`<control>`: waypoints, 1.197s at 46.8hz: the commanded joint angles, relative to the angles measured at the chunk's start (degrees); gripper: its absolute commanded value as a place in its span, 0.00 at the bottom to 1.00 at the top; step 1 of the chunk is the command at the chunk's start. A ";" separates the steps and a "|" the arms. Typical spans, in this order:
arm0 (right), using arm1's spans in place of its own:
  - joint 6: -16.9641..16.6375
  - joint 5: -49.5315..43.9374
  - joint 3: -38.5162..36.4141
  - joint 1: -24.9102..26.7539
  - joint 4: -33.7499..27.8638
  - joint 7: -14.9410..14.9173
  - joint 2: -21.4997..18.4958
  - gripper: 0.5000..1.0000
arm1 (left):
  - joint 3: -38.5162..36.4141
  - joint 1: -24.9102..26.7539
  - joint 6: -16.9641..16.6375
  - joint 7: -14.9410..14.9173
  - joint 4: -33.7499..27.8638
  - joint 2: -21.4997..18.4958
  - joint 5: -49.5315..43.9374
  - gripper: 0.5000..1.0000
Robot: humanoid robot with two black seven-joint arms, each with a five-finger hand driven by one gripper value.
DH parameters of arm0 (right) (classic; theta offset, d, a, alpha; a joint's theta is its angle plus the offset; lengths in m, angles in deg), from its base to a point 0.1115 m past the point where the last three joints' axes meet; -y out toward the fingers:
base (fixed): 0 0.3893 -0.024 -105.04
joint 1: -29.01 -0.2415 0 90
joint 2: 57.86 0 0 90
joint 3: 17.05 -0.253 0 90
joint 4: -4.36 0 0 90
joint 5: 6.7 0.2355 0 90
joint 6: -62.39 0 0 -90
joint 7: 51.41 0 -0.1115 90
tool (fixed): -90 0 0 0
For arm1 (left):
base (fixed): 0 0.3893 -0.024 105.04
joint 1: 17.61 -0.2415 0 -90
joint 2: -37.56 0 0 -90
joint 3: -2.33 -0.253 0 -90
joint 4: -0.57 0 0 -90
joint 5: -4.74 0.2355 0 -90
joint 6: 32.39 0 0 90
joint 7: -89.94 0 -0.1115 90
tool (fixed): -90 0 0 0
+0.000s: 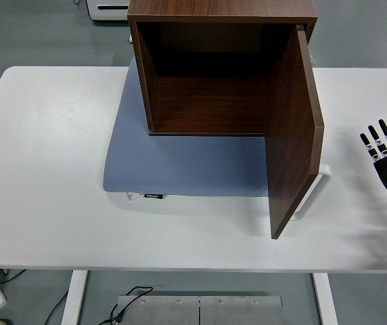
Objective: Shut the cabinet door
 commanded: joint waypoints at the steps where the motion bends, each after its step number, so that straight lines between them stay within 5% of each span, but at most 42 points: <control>1: -0.08 0.09 -0.02 0.22 -0.02 0.00 0.09 1.00 | 0.01 0.00 0.00 0.00 0.00 0.00 0.00 1.00; 56: -0.19 0.00 0.15 4.09 2.26 0.44 9.23 1.00 | 0.01 0.00 0.00 0.00 0.00 0.00 0.00 1.00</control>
